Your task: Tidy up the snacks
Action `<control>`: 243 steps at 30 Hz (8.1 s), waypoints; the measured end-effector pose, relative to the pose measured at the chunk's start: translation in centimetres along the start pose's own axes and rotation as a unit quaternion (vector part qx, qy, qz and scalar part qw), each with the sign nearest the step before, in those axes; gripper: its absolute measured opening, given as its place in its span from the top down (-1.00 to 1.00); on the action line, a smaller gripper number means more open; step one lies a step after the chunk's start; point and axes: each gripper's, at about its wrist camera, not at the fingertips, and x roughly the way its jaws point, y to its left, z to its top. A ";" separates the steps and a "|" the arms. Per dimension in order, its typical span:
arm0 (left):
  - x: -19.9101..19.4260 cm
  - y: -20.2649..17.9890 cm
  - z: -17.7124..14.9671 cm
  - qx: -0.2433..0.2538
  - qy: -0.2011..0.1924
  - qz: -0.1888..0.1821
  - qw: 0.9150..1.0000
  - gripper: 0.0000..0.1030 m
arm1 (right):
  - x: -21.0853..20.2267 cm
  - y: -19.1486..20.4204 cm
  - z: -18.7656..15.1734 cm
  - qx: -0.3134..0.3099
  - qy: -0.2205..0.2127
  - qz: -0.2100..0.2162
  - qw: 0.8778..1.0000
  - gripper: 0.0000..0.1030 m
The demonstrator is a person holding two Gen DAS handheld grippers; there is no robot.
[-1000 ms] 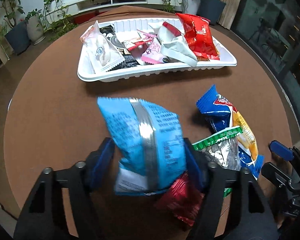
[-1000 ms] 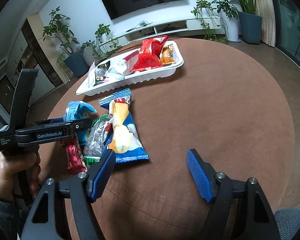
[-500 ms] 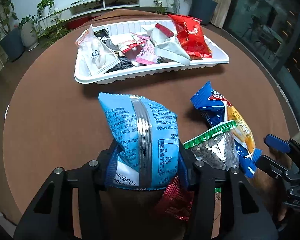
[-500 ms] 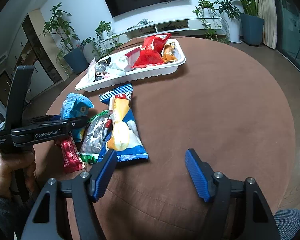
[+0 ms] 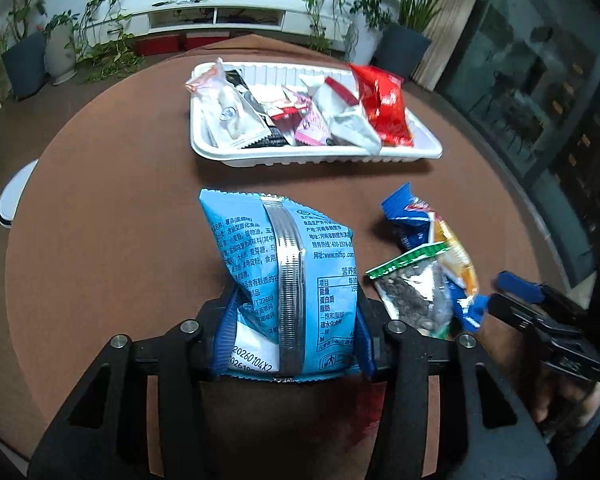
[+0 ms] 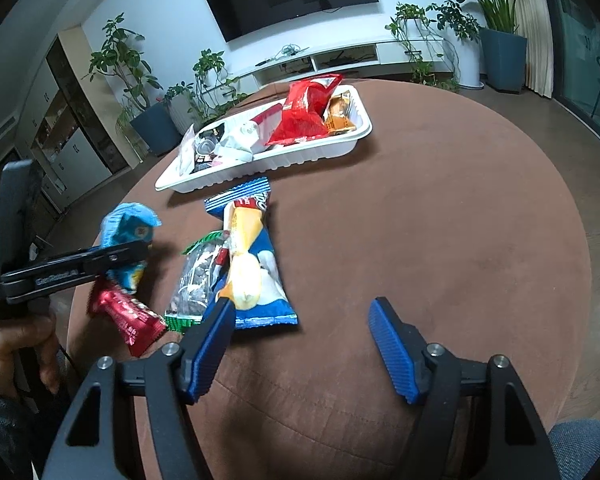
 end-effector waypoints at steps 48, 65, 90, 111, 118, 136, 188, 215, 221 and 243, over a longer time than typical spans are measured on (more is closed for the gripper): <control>-4.6 2.0 1.2 -0.012 -0.054 -0.002 0.998 0.11 | -0.9 -4.4 8.4 0.058 0.018 -0.016 0.998 0.47; 1.5 0.1 19.2 0.057 -0.055 0.034 0.996 0.11 | 5.3 5.5 23.5 -0.053 -0.016 0.053 0.997 0.47; 13.3 0.9 19.9 0.053 -0.005 0.065 0.996 -0.21 | 16.7 4.3 22.9 -0.072 0.079 -0.027 0.994 0.40; 3.9 0.4 15.4 0.051 -0.063 0.054 0.995 -0.78 | 8.1 4.7 21.5 -0.051 -0.001 0.019 0.999 -0.25; -2.5 -1.3 7.9 0.069 -0.077 0.019 0.994 -0.97 | 2.3 3.6 15.1 -0.028 -0.030 0.052 0.998 -0.66; -3.3 -5.3 -6.7 0.187 0.024 0.037 0.981 -0.97 | 0.3 4.7 0.2 -0.034 0.036 0.055 0.997 -0.66; -2.8 -3.8 -7.9 0.139 0.073 0.001 0.988 0.48 | 1.3 7.1 0.3 -0.089 0.055 0.021 0.994 -0.65; -4.3 -2.3 -8.4 0.071 0.038 -0.013 0.997 0.50 | 6.1 11.3 0.3 -0.201 0.115 -0.038 0.972 0.35; -4.2 -2.5 -8.4 0.064 0.034 -0.021 0.997 0.50 | 4.5 9.0 -0.1 -0.164 0.114 -0.033 0.979 0.48; -5.6 -1.0 3.0 0.034 -0.051 -0.024 0.998 0.50 | -1.8 -3.5 10.0 0.022 0.013 -0.032 0.999 0.49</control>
